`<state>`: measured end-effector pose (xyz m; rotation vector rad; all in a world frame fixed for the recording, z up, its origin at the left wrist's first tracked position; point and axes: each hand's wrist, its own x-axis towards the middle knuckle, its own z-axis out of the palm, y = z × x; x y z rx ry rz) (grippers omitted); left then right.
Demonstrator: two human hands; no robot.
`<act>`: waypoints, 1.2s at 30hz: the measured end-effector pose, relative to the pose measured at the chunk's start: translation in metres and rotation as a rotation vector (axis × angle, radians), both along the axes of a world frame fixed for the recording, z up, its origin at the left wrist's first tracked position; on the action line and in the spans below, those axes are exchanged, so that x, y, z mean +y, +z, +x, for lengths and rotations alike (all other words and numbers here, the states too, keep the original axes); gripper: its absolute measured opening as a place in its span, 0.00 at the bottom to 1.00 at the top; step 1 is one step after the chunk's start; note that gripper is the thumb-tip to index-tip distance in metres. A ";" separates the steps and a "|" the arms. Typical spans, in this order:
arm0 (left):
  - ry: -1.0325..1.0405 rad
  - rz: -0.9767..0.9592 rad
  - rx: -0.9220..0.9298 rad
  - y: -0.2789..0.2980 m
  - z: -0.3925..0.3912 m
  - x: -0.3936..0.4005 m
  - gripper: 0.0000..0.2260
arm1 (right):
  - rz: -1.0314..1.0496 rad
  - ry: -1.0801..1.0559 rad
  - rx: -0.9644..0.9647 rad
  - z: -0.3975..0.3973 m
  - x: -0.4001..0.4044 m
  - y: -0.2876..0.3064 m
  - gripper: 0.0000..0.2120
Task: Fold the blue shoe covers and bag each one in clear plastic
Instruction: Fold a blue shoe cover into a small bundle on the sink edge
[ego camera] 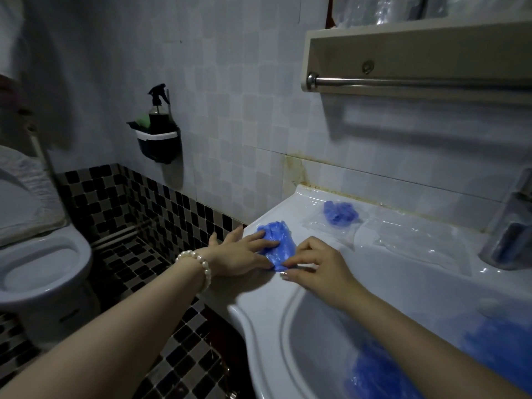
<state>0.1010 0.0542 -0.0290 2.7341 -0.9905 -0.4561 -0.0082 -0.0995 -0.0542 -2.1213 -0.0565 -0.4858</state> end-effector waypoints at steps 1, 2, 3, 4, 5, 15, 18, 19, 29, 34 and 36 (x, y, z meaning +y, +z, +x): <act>0.000 -0.005 0.002 0.000 0.000 0.000 0.23 | -0.020 -0.005 0.039 0.001 -0.002 0.003 0.07; -0.002 -0.013 0.004 0.000 0.000 0.000 0.22 | -0.078 -0.024 0.070 0.004 -0.003 0.006 0.06; -0.003 -0.024 0.010 -0.001 0.001 0.000 0.22 | -0.164 -0.049 0.089 0.007 -0.003 0.007 0.03; -0.002 -0.043 0.019 -0.001 0.001 0.001 0.21 | -0.269 -0.071 0.104 0.010 -0.002 0.009 0.01; 0.002 -0.069 0.038 -0.002 0.001 0.001 0.20 | -0.369 -0.094 0.125 0.013 0.001 0.010 0.04; -0.038 -0.025 -0.003 -0.004 0.003 0.004 0.19 | -0.610 -0.291 0.444 0.031 0.018 0.024 0.07; -0.037 -0.005 -0.012 -0.003 0.003 0.003 0.20 | -0.170 -0.248 0.174 0.022 0.008 0.012 0.08; -0.039 0.000 -0.016 -0.002 0.003 0.003 0.20 | -0.120 -0.201 0.097 0.018 0.004 0.010 0.06; -0.043 -0.041 0.001 -0.002 0.000 0.004 0.17 | -0.342 -0.186 0.173 0.022 0.000 0.011 0.12; -0.044 -0.013 -0.063 -0.006 0.000 0.004 0.17 | -0.647 -0.370 0.380 0.035 0.014 0.020 0.12; -0.044 -0.014 -0.073 -0.005 0.000 0.004 0.17 | -0.512 -0.391 0.284 0.035 0.014 0.014 0.07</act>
